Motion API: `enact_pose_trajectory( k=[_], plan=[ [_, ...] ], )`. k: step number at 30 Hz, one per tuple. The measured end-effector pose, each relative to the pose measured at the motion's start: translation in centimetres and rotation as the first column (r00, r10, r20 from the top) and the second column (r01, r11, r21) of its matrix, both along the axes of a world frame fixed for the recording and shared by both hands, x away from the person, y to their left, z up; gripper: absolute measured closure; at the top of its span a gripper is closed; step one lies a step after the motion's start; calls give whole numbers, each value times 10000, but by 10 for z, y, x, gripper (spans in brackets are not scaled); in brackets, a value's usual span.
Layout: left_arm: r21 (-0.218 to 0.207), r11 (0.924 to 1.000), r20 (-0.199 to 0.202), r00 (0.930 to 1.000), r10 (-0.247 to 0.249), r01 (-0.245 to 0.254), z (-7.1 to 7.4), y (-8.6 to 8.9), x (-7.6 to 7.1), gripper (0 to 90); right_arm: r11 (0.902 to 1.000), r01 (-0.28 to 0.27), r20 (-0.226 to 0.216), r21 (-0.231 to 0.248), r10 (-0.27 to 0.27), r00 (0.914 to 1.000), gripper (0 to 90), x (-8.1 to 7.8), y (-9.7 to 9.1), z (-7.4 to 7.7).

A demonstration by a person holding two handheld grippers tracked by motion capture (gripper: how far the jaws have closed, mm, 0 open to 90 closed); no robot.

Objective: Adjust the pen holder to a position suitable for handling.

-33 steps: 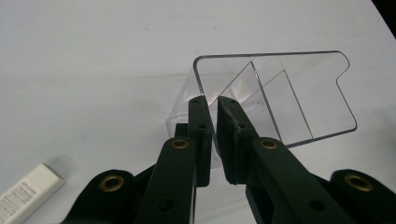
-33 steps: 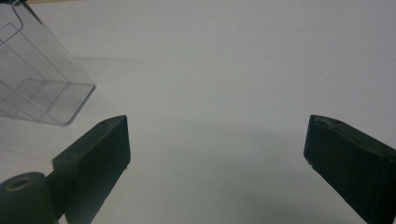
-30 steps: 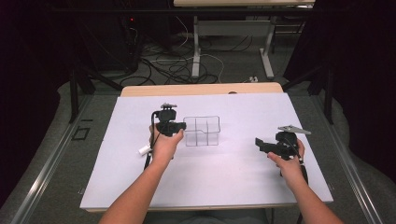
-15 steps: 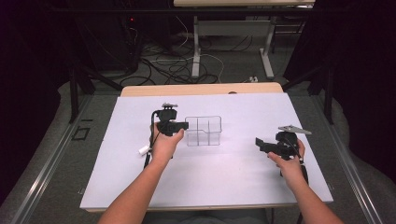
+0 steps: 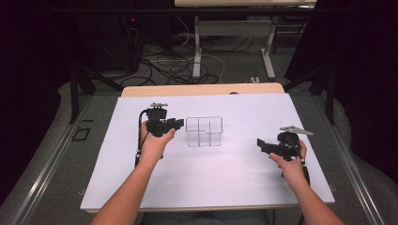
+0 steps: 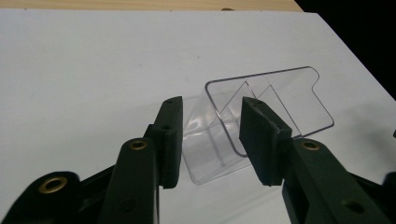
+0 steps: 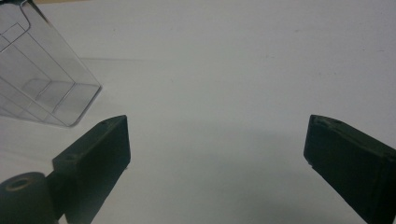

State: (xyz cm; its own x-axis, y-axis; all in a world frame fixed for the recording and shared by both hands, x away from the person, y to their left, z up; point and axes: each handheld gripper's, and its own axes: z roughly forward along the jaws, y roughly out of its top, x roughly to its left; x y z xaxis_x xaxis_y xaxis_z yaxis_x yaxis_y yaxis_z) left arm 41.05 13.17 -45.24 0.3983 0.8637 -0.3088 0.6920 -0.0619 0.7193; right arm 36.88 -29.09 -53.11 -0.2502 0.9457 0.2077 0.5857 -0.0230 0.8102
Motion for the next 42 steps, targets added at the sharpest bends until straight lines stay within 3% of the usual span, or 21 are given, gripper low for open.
enact_pose_trajectory(
  k=[8, 16, 18, 22, 27, 35, 38, 42],
  plan=[
    [-19, 10000, 552, 9985, 30, -29, -3, 30, -4, 462, 10000, 27, -6, -14, -27, 10000, 67, 0, 0, 0],
    [-113, 9997, 1326, 9909, 246, -233, -9, 55, -6, 385, 10000, -3, -28, -56, 3, 10000, 67, 0, -1, 0],
    [49, 9997, 1492, 9886, 223, -233, -11, 60, -6, 363, 10000, -5, 7, -66, 5, 10000, 67, 0, -1, -1],
    [367, 9990, 1571, 9874, 193, -254, -14, 72, -7, 317, 10000, -8, 3, -65, 8, 10000, 67, 0, -1, -1],
    [-95, 9989, 1313, 9902, 475, -467, -19, 88, -5, 220, 10000, 0, -1, -81, 0, 10000, 67, 0, -2, 0],
    [-50, 9979, 1161, 9911, 647, -645, -26, 108, -3, 168, 10000, 12, -36, -57, -13, 10000, 67, 0, -1, -1],
    [293, 9977, 1206, 9911, 566, -606, -27, 110, -4, 168, 10000, 0, -43, -64, -1, 10000, 67, 0, -1, -1],
    [1179, 9923, 1247, 9920, 219, -368, -28, 110, -3, 168, 10000, 1, -49, -58, -1, 10000, 67, 0, -1, -1]
  ],
)
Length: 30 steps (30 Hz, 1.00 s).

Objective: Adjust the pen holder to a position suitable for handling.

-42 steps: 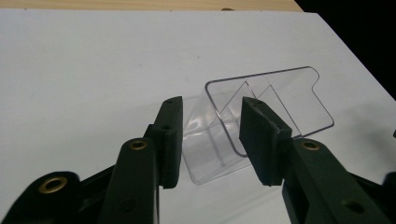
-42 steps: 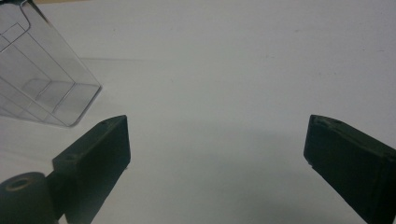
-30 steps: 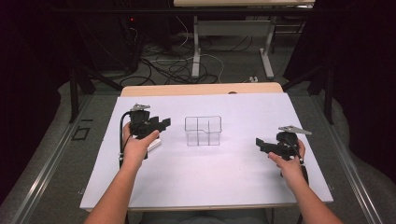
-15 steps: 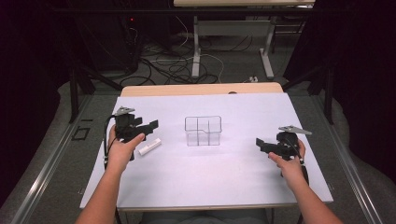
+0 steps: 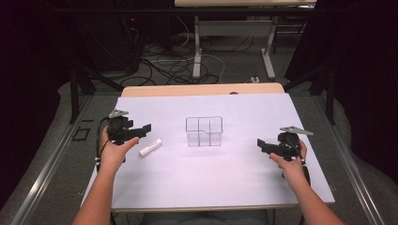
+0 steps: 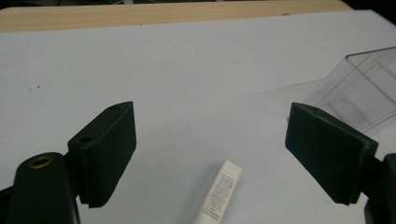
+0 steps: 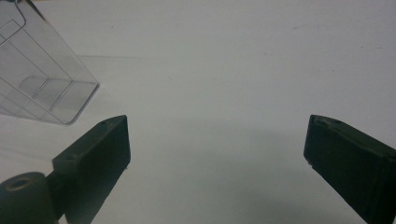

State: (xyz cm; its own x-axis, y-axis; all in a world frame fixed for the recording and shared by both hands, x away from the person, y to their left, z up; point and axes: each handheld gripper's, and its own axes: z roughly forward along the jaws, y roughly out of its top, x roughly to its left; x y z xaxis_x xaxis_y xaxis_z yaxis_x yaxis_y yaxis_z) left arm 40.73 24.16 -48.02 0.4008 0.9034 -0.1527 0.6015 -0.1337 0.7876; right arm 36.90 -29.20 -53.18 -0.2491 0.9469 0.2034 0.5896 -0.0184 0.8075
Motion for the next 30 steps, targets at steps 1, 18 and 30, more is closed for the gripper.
enact_pose_trajectory(
  k=[1, 18, 30],
  plan=[
    [127, 9999, -64, 10000, -51, 51, 0, -1, 0, 168, 10000, -29, 7, -12, 29, 10000, 67, 0, 0, 0],
    [1998, 9707, -739, 9899, -1211, 1337, -16, -12, 3, 223, 10000, -69, -31, 13, 69, 10000, 67, 0, 1, -1],
    [2445, 9534, -1519, 9781, -1423, 1767, -30, -12, 3, 288, 10000, -93, -91, -2, 93, 9999, 68, 0, 1, -1]
  ],
)
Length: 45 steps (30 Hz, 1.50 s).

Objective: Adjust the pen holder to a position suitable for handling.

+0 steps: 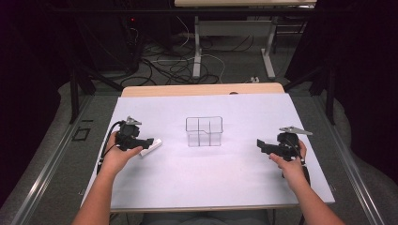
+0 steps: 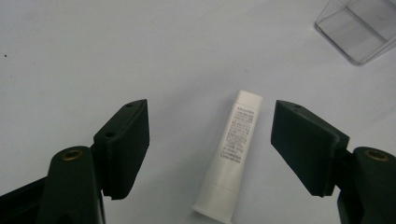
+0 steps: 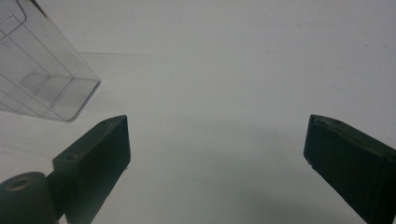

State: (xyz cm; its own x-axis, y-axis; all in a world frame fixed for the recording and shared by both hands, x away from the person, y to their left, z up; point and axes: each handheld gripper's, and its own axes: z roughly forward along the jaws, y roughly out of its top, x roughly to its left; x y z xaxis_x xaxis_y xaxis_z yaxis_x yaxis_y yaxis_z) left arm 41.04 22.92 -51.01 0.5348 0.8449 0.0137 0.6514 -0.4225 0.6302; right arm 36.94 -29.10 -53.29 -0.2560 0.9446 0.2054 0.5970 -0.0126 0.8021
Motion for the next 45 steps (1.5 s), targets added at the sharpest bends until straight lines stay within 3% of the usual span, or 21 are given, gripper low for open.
enact_pose_trajectory(
  k=[6, 13, 20, 35, 45],
  plan=[
    [393, 9991, -110, 9998, -178, 182, -5, -4, 2, 300, 10000, 0, -12, 3, 0, 10000, 68, 0, 0, 0],
    [751, 9956, -765, 9958, -509, 567, -12, -6, 3, 340, 10000, -27, -15, -12, 27, 10000, 68, 0, 0, 0],
    [1095, 9898, -962, 9920, -813, 917, -18, -10, 2, 402, 10000, -59, -19, -21, 59, 10000, 69, 1, 0, -1],
    [1392, 9821, -1639, 9810, -1038, 1271, -27, -16, 6, 568, 9999, -108, -56, -63, 108, 9999, 69, 1, 0, -2],
    [1390, 9783, -1660, 9776, -1296, 1533, -26, -18, 5, 674, 10000, -93, -88, -36, 93, 9999, 69, 1, 1, -2]
  ],
)
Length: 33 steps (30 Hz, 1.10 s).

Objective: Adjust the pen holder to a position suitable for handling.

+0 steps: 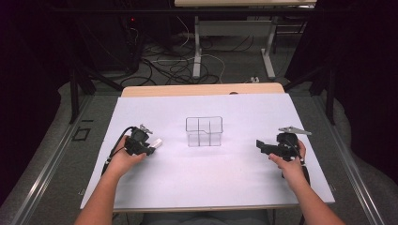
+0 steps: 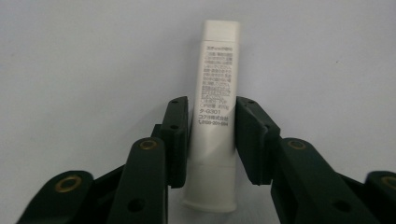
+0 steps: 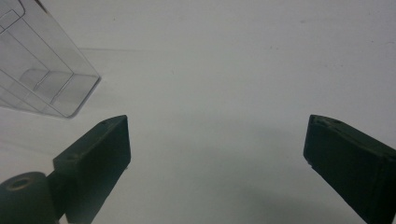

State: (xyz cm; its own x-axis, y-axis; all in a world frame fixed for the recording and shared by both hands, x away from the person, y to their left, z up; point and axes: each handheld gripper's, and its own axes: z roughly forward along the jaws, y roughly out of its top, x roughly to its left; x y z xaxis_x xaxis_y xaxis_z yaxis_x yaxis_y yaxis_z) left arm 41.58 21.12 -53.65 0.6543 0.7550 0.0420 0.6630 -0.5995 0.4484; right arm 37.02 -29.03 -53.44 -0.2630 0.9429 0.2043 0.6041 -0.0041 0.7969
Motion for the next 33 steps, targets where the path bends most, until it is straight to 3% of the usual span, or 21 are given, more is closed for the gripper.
enact_pose_trajectory(
  k=[20, 33],
  plan=[
    [29, 9999, -117, 9999, 103, -103, 2, -1, 0, 685, 10000, -3, 37, -27, 3, 10000, 69, 1, 0, 0],
    [-415, 9986, -203, 9993, 318, -326, 22, -6, -9, 685, 9999, -53, 95, -137, 55, 9999, 82, 1, 2, 1]
  ],
)
